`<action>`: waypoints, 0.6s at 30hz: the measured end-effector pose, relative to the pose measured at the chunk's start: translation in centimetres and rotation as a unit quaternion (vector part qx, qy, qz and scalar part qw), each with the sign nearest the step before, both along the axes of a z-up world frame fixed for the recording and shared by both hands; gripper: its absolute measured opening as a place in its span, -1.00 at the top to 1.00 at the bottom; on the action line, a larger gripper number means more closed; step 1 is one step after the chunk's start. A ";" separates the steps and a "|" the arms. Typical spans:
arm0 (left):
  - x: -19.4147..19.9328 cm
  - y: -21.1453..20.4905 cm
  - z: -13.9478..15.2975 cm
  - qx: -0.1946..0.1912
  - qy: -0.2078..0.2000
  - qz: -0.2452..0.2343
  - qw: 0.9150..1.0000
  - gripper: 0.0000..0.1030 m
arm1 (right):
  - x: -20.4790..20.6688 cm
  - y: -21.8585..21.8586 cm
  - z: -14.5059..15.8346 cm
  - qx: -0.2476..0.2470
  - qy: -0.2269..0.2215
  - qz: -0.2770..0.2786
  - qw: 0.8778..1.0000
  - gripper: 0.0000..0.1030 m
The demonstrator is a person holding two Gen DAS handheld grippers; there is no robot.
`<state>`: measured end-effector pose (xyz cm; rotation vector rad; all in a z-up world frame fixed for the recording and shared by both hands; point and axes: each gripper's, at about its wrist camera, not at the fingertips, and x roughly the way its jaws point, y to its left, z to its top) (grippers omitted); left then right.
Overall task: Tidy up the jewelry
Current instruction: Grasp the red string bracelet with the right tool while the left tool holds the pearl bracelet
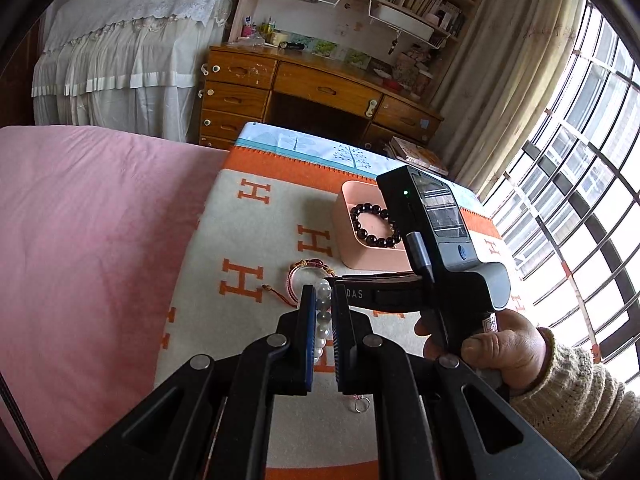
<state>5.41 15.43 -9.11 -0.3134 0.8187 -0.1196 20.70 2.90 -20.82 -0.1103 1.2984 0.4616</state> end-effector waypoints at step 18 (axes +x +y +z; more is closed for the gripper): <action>1.6 -1.4 2.0 0.021 -0.020 -0.020 0.999 0.90 | -2.9 -8.8 10.6 0.069 -0.124 -0.058 0.988 0.85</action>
